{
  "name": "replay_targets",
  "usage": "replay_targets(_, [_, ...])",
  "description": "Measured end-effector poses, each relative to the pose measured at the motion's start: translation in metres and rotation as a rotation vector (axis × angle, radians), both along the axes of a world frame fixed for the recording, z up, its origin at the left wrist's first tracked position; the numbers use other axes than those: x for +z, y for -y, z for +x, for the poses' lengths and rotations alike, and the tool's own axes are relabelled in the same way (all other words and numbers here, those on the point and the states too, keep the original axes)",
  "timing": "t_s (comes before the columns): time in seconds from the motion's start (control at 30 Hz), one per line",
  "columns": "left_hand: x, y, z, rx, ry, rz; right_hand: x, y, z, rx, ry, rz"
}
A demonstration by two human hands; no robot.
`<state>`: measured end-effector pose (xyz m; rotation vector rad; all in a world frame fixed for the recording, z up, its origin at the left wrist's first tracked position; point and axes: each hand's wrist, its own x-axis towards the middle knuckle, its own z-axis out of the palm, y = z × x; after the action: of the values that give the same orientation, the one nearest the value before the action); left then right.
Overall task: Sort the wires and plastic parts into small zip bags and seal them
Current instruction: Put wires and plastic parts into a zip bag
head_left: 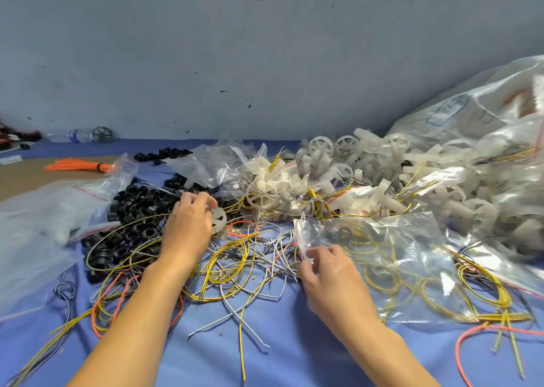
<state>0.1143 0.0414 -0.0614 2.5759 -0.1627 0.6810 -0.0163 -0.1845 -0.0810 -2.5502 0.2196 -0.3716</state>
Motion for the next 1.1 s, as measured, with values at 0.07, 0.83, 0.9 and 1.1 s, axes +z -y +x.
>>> replay_targets(0.07, [0.002, 0.005, -0.007, -0.008, 0.043, -0.077, 0.002, 0.005, 0.000, -0.019, 0.006, 0.138])
replay_targets(0.83, [0.014, 0.122, -0.111, -0.384, -0.800, -1.897, 0.010, 0.021, -0.012, -0.013, -0.122, 0.448])
replay_targets(0.9, [0.011, 0.125, -0.109, -0.330, -0.775, -1.808, 0.014, 0.021, -0.012, -0.044, -0.060, 0.542])
replay_targets(1.1, [0.009, 0.127, -0.112, -0.418, -0.760, -1.548, 0.045, 0.017, -0.021, -0.125, 0.355, 0.574])
